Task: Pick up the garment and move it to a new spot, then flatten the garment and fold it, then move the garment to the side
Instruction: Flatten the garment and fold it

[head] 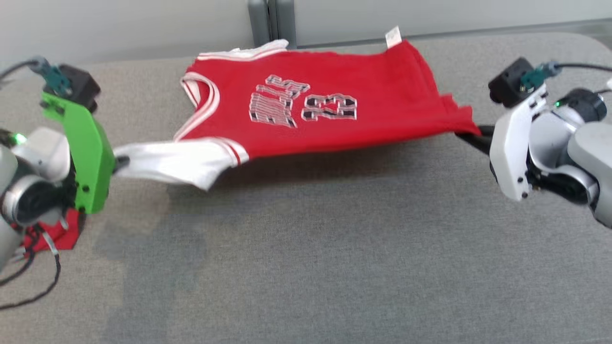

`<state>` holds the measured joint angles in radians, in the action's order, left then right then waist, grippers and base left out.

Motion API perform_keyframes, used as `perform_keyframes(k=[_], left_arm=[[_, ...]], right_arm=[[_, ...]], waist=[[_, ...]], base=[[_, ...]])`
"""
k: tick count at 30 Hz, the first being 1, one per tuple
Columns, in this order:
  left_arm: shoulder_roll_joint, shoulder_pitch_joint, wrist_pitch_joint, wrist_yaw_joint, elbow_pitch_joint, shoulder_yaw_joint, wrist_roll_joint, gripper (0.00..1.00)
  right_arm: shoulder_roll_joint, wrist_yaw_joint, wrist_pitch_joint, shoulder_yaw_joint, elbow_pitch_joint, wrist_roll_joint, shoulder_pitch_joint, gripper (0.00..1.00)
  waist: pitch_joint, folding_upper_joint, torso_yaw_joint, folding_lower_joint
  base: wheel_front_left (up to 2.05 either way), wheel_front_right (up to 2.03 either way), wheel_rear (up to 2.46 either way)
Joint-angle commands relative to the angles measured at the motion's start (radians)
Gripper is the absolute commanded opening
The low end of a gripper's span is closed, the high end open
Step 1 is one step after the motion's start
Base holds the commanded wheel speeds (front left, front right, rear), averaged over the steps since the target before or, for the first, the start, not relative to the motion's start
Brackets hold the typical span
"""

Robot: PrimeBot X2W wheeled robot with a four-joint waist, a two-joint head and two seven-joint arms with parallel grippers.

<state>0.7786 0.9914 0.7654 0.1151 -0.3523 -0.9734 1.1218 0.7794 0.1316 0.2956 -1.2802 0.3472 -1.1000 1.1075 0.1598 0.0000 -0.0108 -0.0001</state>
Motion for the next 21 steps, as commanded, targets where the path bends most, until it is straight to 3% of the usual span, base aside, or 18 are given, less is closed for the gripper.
perform_keyframes(k=[1, 13, 17, 21], left_arm=[[0.033, -0.057, 0.035, -0.021, 0.061, -0.01, 0.032, 0.0], [0.252, -0.324, 0.209, -0.234, 0.55, -0.054, 0.247, 0.0], [0.288, -0.36, 0.219, -0.276, 0.628, -0.054, 0.286, 0.0], [0.286, -0.343, 0.226, -0.293, 0.651, -0.046, 0.288, 0.0]], right_arm=[[0.027, -0.002, 0.029, -0.002, -0.031, -0.003, -0.046, 0.0], [0.186, -0.002, 0.293, -0.002, -0.263, -0.078, -0.302, 0.0], [0.214, -0.002, 0.354, 0.0, -0.317, -0.105, -0.331, 0.0], [0.222, -0.002, 0.389, 0.024, -0.333, -0.119, -0.326, 0.0]], waist=[[-0.099, 0.0, -0.015, 0.0001], [-0.144, 0.0, -0.045, 0.0001], [-0.131, 0.0, -0.058, 0.0001], [-0.097, 0.0, -0.065, 0.0001]], base=[[0.0, 0.0, 0.0], [0.0, 0.0, 0.0], [0.0, 0.0, 0.0], [0.0, 0.0, 0.0]])
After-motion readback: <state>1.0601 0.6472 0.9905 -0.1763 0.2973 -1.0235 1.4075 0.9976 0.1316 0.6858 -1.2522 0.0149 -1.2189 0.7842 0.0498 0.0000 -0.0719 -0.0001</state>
